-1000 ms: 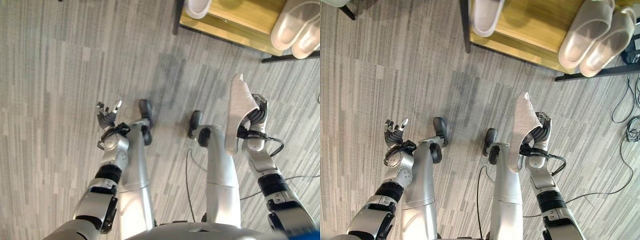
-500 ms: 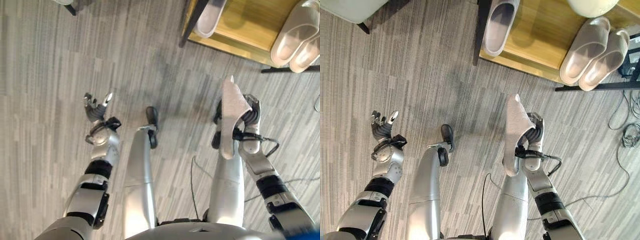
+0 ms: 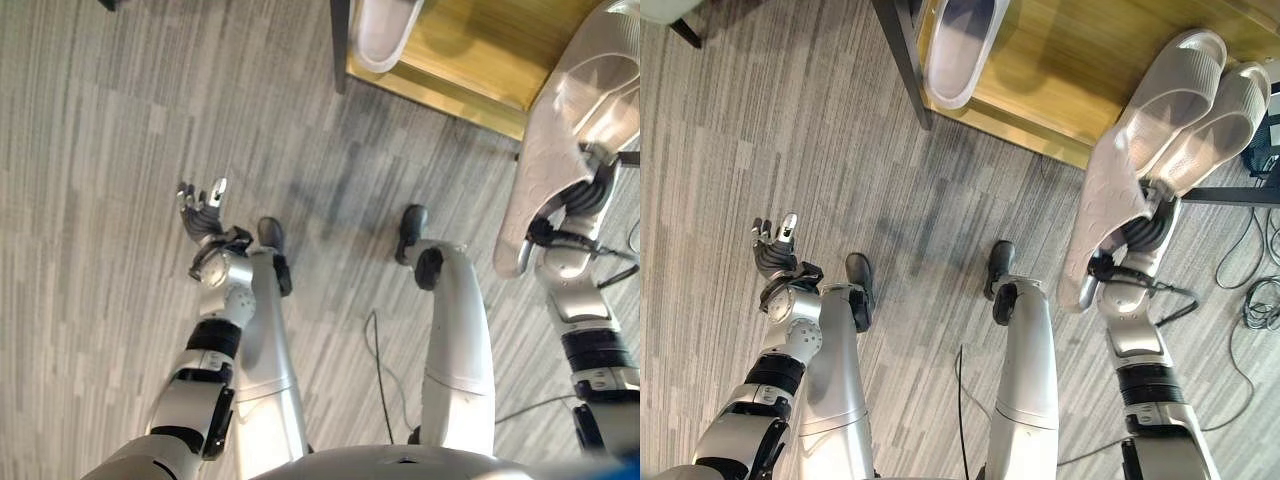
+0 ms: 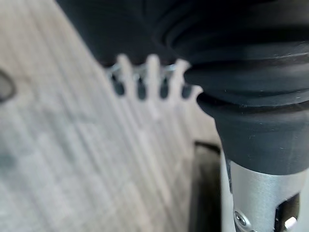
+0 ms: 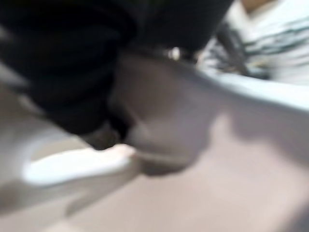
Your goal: Arrange the slippers neatly on the shoe rack.
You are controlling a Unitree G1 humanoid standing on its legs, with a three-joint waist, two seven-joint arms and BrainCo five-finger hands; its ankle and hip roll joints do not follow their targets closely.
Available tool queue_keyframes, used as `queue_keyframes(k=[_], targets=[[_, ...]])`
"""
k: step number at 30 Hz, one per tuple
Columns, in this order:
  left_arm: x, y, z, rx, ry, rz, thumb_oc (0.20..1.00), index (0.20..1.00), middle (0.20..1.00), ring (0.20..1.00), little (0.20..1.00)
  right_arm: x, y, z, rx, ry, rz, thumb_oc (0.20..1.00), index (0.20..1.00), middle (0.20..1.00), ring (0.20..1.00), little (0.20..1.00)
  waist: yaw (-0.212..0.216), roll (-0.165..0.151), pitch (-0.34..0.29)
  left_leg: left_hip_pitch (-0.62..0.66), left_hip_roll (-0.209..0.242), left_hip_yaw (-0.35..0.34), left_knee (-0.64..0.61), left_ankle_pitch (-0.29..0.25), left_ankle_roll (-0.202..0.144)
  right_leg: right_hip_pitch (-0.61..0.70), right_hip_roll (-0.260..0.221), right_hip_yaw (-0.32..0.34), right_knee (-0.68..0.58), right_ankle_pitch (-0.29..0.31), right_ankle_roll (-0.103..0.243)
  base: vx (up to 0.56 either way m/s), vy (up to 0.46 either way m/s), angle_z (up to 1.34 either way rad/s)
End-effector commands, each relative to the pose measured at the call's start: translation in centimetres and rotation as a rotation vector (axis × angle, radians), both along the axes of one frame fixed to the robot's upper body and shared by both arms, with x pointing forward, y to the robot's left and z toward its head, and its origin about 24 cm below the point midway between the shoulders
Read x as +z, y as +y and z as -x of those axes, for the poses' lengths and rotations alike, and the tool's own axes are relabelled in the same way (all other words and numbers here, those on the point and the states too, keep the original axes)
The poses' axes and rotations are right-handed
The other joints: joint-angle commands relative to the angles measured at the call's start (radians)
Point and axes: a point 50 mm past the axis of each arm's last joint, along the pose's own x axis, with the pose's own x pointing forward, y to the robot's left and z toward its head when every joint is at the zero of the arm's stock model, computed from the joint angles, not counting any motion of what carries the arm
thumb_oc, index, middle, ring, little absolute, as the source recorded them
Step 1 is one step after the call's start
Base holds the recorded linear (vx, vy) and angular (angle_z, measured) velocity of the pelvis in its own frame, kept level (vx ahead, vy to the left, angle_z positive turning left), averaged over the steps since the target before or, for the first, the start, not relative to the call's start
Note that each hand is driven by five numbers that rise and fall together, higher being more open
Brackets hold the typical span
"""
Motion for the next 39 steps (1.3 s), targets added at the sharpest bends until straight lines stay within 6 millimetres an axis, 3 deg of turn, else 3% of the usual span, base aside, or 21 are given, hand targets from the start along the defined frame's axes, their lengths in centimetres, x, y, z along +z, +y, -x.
queue_keyframes(k=[1,3,5,9,15,16,17,18,19,20,21,22,23,25,26,27,30,39], targets=[[-1.1,1.9,1.0,0.068,0.041,0.011,1.0,1.0,1.0,1.0,1.0,-0.4,1.2,0.2,0.006,0.001,0.061,0.2,0.2,0.2,0.2,0.2,-0.008,0.016,-0.023,0.004,-0.025,0.012,-0.001,-0.011,0.077,0.046,-0.052,0.055,0.02,-0.035,0.049,0.06,0.0,-0.05],[-0.6,1.6,0.7,0.052,0.012,0.025,1.0,1.0,1.0,1.0,1.0,-1.8,1.9,-0.4,0.024,0.076,0.083,0.2,0.2,0.2,0.2,0.2,-0.002,0.027,-0.001,-0.006,-0.029,0.0,0.078,-0.047,0.082,0.039,-0.048,0.063,0.092,-0.078,0.037,0.09,-0.008,-0.08],[-0.5,1.5,0.6,0.047,0.007,0.02,1.0,1.0,1.0,1.0,1.0,-1.5,2.0,-0.6,0.04,0.074,0.097,0.2,0.2,0.2,0.2,0.2,-0.001,0.029,0.01,-0.007,-0.027,-0.005,0.106,-0.062,0.081,0.039,-0.047,0.065,0.121,-0.098,0.034,0.07,-0.016,-0.01],[0.4,1.7,-0.1,0.017,0.006,-0.036,1.0,1.0,1.0,1.0,1.0,0.6,1.6,-1.6,0.057,0.062,0.2,0.2,0.2,0.2,0.2,0.2,0.001,0.032,0.044,-0.007,-0.02,-0.018,0.179,-0.097,0.078,0.039,-0.043,0.069,0.2,-0.149,0.022,0.05,-0.021,-0.05],[0.2,1.7,0.1,0.008,0.006,-0.038,1.0,1.0,1.0,1.0,1.0,2.2,0.7,-1.5,0.019,0.058,0.326,0.2,0.2,0.2,0.2,0.2,0.0,0.038,0.056,-0.007,-0.017,-0.024,0.169,-0.1,0.07,0.039,-0.041,0.063,0.192,-0.151,0.025,0.02,-0.01,-0.01],[0.1,1.3,0.0,-0.023,0.013,-0.072,1.0,1.0,1.0,1.0,1.0,2.3,-1.5,-2.6,-0.065,0.128,0.357,0.2,0.2,0.2,0.2,0.2,0.014,0.044,0.051,-0.007,-0.011,-0.023,0.163,-0.1,0.065,0.039,-0.045,0.064,0.188,-0.153,0.028,0.06,-0.065,0.0],[0.4,2.6,0.0,-0.014,0.035,-0.118,1.0,1.0,1.0,1.0,1.0,8.5,-1.1,-3.9,-0.051,0.003,0.391,0.2,0.2,0.2,0.2,0.2,0.023,0.045,0.041,-0.007,-0.01,-0.025,0.15,-0.093,0.062,0.039,-0.047,0.063,0.189,-0.154,0.028,0.06,-0.073,0.01],[0.3,3.0,0.3,-0.006,0.039,-0.129,1.0,1.0,1.0,1.0,1.0,10.4,-0.9,-3.8,-0.042,-0.033,0.413,0.2,0.2,0.2,0.2,0.2,0.026,0.043,0.044,-0.007,-0.008,-0.025,0.145,-0.089,0.06,0.039,-0.049,0.062,0.185,-0.151,0.029,0.03,-0.061,0.03],[0.0,2.8,0.4,-0.01,0.046,-0.118,1.0,1.0,1.0,1.0,1.0,9.0,-0.6,-4.2,-0.039,0.014,0.408,0.2,0.2,0.2,0.2,0.2,0.026,0.045,0.048,-0.007,-0.008,-0.023,0.139,-0.086,0.059,0.039,-0.048,0.062,0.18,-0.151,0.03,0.0,-0.02,0.05],[-0.1,2.8,0.4,-0.009,0.048,-0.118,1.0,1.0,1.0,1.0,1.0,8.9,-0.6,-4.3,-0.038,0.015,0.408,0.2,0.2,0.2,0.2,0.2,0.025,0.044,0.045,-0.007,-0.008,-0.023,0.138,-0.086,0.059,0.039,-0.048,0.061,0.179,-0.15,0.03,0.01,-0.01,0.05],[-0.2,2.6,0.5,-0.004,0.045,-0.107,1.0,1.0,1.0,1.0,1.0,7.8,-1.5,-4.5,-0.065,0.068,0.393,0.2,0.2,0.2,0.2,0.2,0.028,0.044,0.047,-0.007,-0.008,-0.023,0.133,-0.084,0.058,0.039,-0.048,0.061,0.174,-0.15,0.031,0.03,-0.019,0.11],[0.1,2.5,0.3,-0.03,0.04,-0.134,1.0,1.0,1.0,1.0,1.0,9.0,-3.2,-5.1,-0.119,0.108,0.376,0.2,0.2,0.2,0.2,0.2,0.045,0.047,0.041,-0.007,-0.008,-0.024,0.123,-0.082,0.055,0.039,-0.053,0.057,0.169,-0.155,0.03,0.04,-0.035,0.11],[0.1,3.0,0.4,-0.026,0.048,-0.146,1.0,1.0,1.0,1.0,1.0,11.4,-2.7,-5.2,-0.106,0.057,0.406,0.2,0.2,0.2,0.2,0.2,0.048,0.046,0.038,-0.007,-0.007,-0.026,0.117,-0.078,0.054,0.039,-0.056,0.056,0.169,-0.158,0.029,0.03,-0.054,0.12],[0.2,3.2,0.5,-0.02,0.047,-0.148,1.0,1.0,1.0,1.0,1.0,11.4,-2.1,-5.5,-0.089,0.06,0.415,0.2,0.2,0.2,0.2,0.2,0.045,0.046,0.04,-0.007,-0.007,-0.026,0.111,-0.071,0.053,0.039,-0.057,0.057,0.168,-0.156,0.029,0.02,-0.033,0.07],[0.0,3.6,0.7,-0.002,0.05,-0.135,1.0,1.0,1.0,1.0,1.0,13.9,-0.5,-5.5,-0.053,-0.018,0.437,0.2,0.2,0.2,0.2,0.2,0.052,0.04,0.039,-0.007,-0.006,-0.028,0.118,-0.073,0.051,0.039,-0.055,0.056,0.18,-0.162,0.026,0.08,-0.028,0.07],[0.1,3.5,0.7,-0.006,0.046,-0.137,1.0,1.0,1.0,1.0,1.0,12.4,-2.2,-6.0,-0.118,0.065,0.413,0.2,0.2,0.2,0.2,0.2,0.057,0.041,0.043,-0.007,-0.006,-0.031,0.13,-0.078,0.052,0.039,-0.058,0.055,0.196,-0.17,0.026,0.1,-0.046,0.02],[0.2,3.7,0.8,-0.003,0.038,-0.132,1.0,1.0,1.0,1.0,1.0,14.9,-1.5,-6.7,-0.134,0.07,0.449,0.2,0.2,0.2,0.2,0.2,0.067,0.037,0.049,-0.007,-0.011,-0.036,0.14,-0.08,0.05,0.039,-0.069,0.056,0.218,-0.181,0.023,0.05,-0.037,0.08],[0.0,3.3,1.2,-0.027,0.037,-0.163,1.0,1.0,1.0,1.0,1.0,16.5,-2.4,-7.0,-0.182,0.081,0.399,0.2,0.2,0.2,0.2,0.2,0.088,0.034,0.048,-0.007,-0.01,-0.038,0.1,-0.068,0.042,0.039,-0.074,0.043,0.19,-0.181,0.024,0.01,-0.001,0.03]])
